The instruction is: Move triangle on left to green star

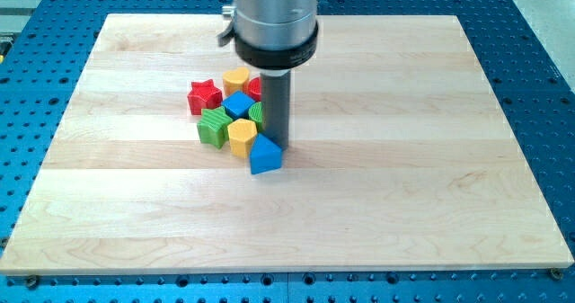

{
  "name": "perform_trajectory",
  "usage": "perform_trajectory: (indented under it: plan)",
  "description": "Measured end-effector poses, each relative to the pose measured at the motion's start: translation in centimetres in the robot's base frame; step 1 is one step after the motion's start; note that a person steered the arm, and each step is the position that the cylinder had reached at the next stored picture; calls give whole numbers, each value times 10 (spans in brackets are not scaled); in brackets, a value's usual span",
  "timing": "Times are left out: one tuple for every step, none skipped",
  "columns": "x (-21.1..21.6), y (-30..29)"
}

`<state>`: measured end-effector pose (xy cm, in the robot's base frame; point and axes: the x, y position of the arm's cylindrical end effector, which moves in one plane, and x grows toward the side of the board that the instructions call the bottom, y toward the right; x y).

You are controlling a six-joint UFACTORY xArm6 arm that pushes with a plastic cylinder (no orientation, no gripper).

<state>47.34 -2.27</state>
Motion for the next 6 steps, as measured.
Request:
perform_trajectory:
  plan:
    - [35, -7]
    - [86, 33]
    - [96, 50]
    - [97, 44]
    - [78, -21]
    - [47, -84]
